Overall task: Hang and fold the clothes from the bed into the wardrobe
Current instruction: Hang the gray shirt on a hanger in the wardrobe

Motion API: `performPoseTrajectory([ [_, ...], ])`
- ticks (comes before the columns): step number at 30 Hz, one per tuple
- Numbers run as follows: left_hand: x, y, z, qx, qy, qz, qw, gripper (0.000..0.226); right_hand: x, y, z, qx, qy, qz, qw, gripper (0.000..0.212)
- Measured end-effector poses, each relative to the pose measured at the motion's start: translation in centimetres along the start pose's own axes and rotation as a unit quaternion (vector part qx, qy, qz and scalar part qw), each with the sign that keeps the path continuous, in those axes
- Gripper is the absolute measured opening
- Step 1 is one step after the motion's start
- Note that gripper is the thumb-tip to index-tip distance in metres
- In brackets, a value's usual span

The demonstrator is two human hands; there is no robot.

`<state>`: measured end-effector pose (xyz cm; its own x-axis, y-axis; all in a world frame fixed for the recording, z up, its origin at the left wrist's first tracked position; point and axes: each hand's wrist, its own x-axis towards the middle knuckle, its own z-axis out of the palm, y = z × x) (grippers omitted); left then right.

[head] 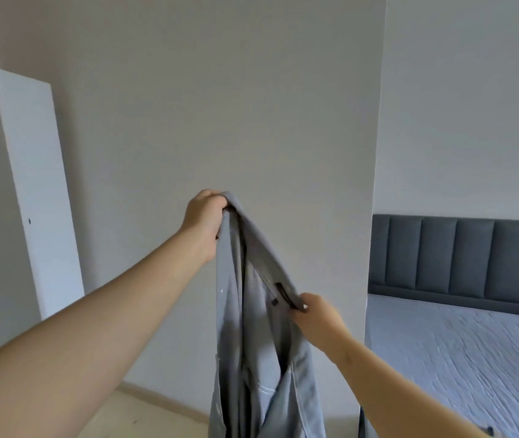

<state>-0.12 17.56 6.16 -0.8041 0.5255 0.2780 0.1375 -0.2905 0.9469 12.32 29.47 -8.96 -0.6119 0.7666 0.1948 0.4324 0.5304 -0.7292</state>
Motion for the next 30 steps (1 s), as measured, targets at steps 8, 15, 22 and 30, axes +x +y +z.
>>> performPoseTrajectory([
  [8,0.8,-1.9,-9.4,0.209,0.078,0.010,0.975,0.012,0.6,-5.5,3.5,0.128,0.036,-0.071,0.989,0.030],
  [15,-1.5,-4.8,-20.2,0.240,0.055,-0.150,0.958,0.008,0.4,-14.0,9.3,0.191,-0.025,-0.184,0.964,0.015],
  [22,-1.7,-5.6,-33.0,0.282,0.161,-0.149,0.934,0.011,0.7,-22.7,19.9,0.227,-0.109,-0.205,0.946,0.019],
  [30,1.5,-4.7,-51.2,0.436,0.239,-0.084,0.864,0.023,1.1,-33.8,36.5,0.248,-0.218,-0.189,0.925,0.025],
])
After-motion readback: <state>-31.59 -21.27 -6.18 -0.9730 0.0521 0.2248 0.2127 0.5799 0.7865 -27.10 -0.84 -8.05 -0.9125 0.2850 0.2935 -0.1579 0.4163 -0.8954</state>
